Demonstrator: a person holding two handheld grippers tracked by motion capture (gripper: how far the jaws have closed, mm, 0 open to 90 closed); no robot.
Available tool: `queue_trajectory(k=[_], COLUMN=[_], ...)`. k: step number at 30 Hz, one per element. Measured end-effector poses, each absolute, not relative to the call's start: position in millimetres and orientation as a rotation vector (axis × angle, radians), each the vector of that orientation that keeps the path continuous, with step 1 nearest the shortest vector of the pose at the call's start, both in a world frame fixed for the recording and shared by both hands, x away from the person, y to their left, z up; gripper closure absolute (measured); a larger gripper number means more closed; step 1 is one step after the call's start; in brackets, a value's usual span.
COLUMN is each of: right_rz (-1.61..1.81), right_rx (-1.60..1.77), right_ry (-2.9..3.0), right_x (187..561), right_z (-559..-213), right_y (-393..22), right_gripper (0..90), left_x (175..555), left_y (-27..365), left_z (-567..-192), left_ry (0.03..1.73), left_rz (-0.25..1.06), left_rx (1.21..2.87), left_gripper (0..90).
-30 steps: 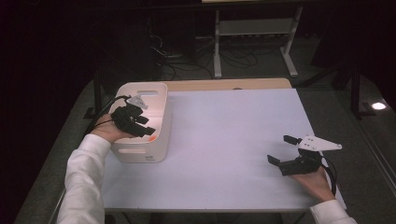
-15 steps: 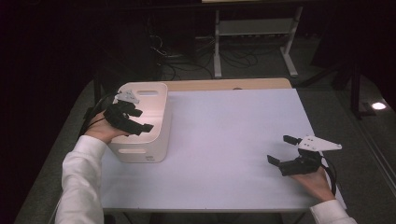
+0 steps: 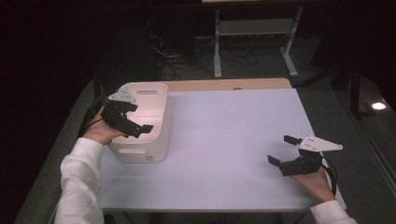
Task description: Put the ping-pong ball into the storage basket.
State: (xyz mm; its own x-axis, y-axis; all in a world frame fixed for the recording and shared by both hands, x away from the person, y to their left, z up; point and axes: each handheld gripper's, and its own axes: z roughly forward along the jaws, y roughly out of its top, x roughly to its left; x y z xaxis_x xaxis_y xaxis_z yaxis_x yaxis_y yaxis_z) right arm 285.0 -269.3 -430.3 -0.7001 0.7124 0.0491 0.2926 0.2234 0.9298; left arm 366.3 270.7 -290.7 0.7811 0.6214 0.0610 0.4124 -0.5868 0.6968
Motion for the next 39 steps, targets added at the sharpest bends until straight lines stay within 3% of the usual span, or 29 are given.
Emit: queue_trajectory(k=[39], right_rz=[1.469], right_rx=[0.932], right_ry=[2.116], right_x=[284.0], right_z=[-430.9], right_y=[-269.2], right_gripper=[0.0], left_x=[331.1], left_y=[301.0], left_z=[-295.5], left_ry=[0.748], left_rz=[0.422], left_rx=[1.944], left_gripper=[0.0])
